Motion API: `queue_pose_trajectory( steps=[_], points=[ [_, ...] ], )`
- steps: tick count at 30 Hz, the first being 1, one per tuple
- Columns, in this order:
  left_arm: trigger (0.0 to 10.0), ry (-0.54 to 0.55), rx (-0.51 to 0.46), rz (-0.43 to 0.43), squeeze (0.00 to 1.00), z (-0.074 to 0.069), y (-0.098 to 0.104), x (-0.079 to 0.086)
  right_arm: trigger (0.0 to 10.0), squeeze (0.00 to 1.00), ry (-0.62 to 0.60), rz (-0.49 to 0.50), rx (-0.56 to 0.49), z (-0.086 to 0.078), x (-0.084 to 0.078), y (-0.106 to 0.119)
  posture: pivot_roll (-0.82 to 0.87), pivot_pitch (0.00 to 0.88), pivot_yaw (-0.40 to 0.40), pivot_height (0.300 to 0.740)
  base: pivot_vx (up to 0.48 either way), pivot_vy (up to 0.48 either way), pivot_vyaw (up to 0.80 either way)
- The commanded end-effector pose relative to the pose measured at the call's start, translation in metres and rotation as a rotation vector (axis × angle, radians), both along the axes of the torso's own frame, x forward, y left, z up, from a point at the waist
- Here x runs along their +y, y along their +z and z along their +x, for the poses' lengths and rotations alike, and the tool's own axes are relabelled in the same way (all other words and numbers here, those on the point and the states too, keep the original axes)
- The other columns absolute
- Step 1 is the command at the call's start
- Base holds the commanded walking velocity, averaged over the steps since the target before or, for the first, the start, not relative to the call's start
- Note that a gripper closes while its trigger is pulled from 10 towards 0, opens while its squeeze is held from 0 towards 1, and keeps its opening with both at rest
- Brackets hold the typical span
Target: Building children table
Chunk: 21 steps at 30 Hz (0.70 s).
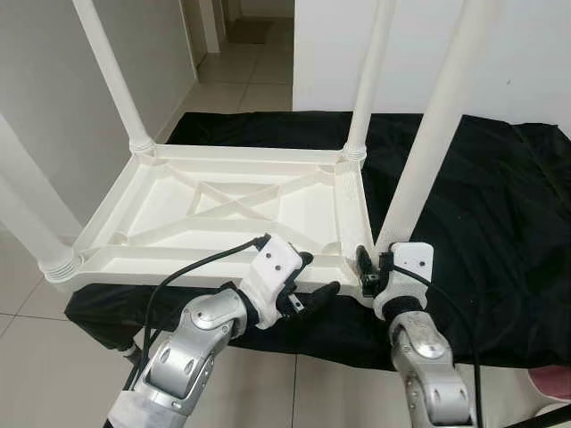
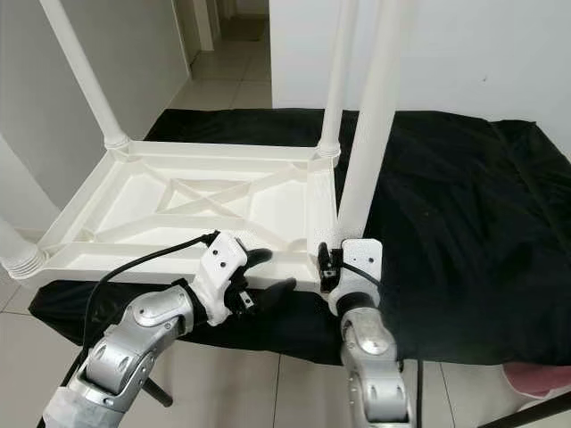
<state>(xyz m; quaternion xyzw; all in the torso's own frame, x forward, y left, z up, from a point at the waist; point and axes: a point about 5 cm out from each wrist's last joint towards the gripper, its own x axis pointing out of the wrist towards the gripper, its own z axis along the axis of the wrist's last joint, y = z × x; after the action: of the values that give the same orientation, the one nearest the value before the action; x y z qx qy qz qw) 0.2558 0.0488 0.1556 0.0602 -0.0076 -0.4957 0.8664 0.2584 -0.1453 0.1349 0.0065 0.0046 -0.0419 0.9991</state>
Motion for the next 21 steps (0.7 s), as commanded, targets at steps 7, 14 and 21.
queue_pose_trajectory(
  steps=[7,14,21],
  points=[
    [10.0,0.005,-0.001,0.007,0.0,0.002,0.001,0.001,10.0,1.0,0.027,0.025,0.031,0.006,-0.002,0.004,-0.06,0.046,0.079,0.74,0.0,0.0,0.0],
    [10.0,0.014,-0.011,0.005,0.0,0.005,0.004,0.001,10.0,1.0,0.109,-0.04,-0.013,0.011,-0.008,0.015,-0.05,0.04,0.067,0.74,0.0,0.0,0.0],
    [10.0,0.024,0.007,-0.008,0.0,0.001,0.001,0.001,10.0,0.0,0.239,-0.064,-0.048,0.016,-0.005,0.021,-0.04,0.034,0.044,0.74,0.0,0.0,0.0]
  ],
)
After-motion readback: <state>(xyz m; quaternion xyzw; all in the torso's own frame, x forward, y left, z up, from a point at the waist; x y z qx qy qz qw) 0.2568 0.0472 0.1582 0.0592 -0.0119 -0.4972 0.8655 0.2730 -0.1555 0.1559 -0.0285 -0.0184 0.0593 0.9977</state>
